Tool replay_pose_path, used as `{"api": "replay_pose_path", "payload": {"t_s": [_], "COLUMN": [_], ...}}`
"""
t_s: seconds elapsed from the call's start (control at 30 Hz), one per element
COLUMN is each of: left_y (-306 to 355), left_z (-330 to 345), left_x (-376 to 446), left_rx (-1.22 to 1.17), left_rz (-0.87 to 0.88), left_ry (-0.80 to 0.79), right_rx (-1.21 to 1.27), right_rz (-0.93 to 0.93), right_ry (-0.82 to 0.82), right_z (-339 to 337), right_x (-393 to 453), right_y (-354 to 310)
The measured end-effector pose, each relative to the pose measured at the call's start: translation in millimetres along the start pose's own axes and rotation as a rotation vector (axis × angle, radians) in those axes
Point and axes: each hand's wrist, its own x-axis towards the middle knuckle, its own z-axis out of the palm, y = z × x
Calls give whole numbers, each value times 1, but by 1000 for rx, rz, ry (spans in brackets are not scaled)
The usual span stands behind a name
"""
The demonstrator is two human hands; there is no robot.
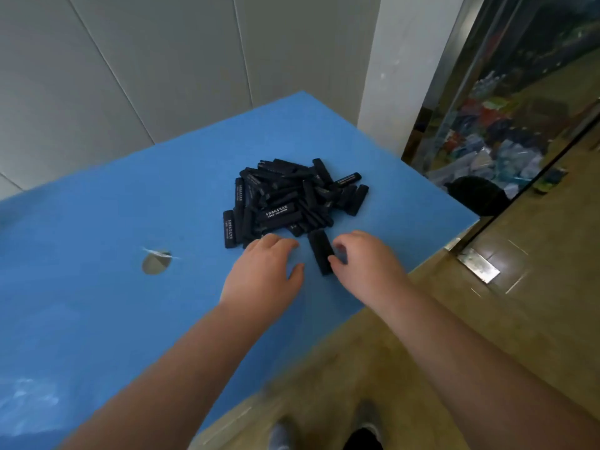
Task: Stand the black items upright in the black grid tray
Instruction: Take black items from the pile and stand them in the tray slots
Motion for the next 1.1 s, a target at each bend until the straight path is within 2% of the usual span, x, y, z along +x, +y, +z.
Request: {"api": "replay_pose_path", "payload": {"t_s": [0.23, 0.47, 0.73, 0.87, 0.97, 1.1], "left_y": [16, 37, 61, 70, 76, 70], "left_z": [13, 25, 35, 39, 38, 39], "left_x": [6, 18, 37, 41, 40, 40], "left_rx": [-1, -21, 152, 198, 272, 200], "left_rz": [-108, -203, -339, -318, -264, -291], "left_ry": [29, 8, -85, -80, -116, -91], "right_rx": [-67, -124, -294, -336, -219, 267], "right_rz": [-59, -147, -148, -127, -111, 12], "right_ry": [-27, -69, -158, -199, -217, -325], "right_z": [1, -12, -39, -47, -48, -53], "right_x": [24, 31, 34, 36, 39, 42], "right_y": [0, 29, 57, 65, 74, 87]}}
